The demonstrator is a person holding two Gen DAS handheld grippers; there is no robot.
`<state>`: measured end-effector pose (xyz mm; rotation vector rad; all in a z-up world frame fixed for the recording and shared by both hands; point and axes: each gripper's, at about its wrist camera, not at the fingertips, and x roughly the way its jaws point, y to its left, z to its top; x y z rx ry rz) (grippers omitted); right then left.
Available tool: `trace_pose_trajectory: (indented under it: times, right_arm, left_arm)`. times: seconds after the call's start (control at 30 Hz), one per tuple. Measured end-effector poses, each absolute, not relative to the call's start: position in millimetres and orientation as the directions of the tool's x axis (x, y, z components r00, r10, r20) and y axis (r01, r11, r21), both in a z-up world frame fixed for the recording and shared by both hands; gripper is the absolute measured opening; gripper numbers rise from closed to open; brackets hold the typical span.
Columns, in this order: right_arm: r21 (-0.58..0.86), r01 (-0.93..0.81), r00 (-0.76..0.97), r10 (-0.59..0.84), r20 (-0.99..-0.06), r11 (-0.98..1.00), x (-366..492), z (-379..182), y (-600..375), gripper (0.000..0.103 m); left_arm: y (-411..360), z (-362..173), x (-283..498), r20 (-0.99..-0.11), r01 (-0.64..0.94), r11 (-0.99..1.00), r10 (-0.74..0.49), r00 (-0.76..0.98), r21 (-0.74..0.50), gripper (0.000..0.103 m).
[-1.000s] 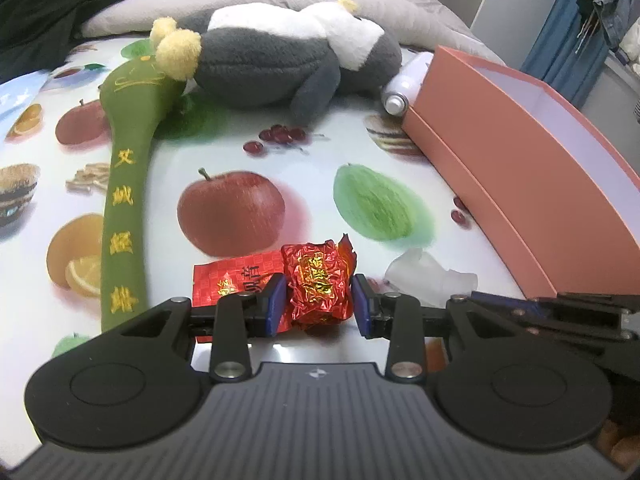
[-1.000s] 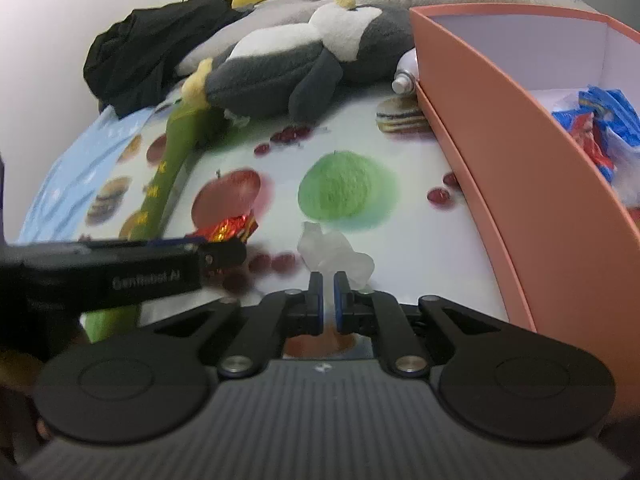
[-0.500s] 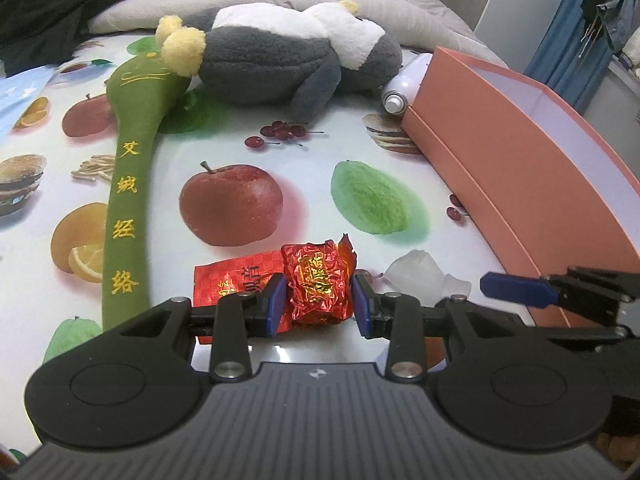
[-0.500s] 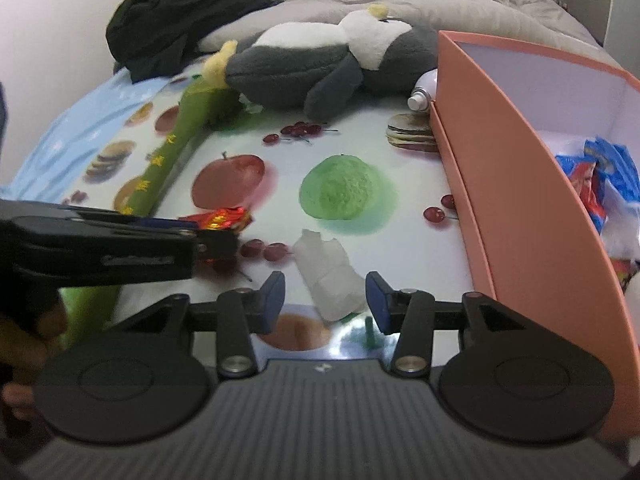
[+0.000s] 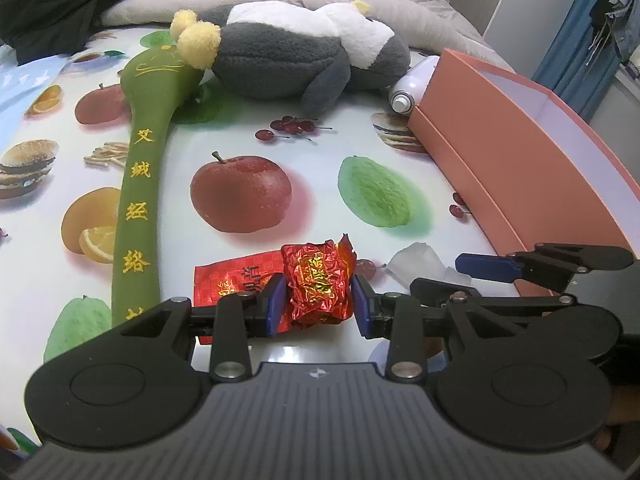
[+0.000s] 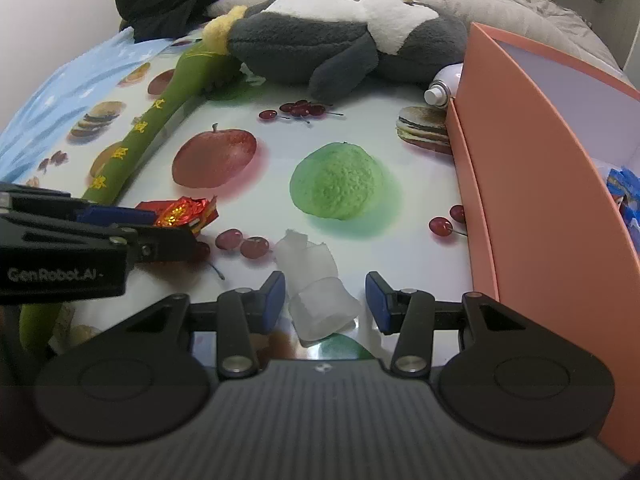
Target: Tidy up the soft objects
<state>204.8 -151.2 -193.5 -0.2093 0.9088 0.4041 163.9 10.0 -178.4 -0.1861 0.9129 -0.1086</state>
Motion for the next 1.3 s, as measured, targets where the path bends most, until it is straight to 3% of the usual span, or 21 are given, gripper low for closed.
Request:
trace_pose_trajectory:
  times: [0.17,0.5,0.83,1.3]
  right_arm:
    - [-0.007,-0.446,0.529,0.258,-0.808,0.895,202,-195,-149,0.045]
    - [0.007,-0.411,0.544,0.252,-0.801,0.911,196,-189,-156,0.029]
    - [0.055,-0.361,0.578,0.269,-0.77,0.931,178,-167,-164,0.027]
    - [0.123,-0.295,0.671,0.297,-0.679,0.948,160,-92,-181,0.027]
  left_arm:
    - [9,-178,162,-0.772,0.014,0.977,-0.175,0.611,-0.211,0.041]
    - [7,-175,157,-0.769,0.01,0.975,-0.18,0.614,-0.221,0.041]
    - [3,-149,149,-0.751,0.011,0.971,-0.192,0.632,-0.239,0.041]
    - [-10,-91,145,-0.708,0.063,0.962,-0.24,0.664,-0.266,0.041]
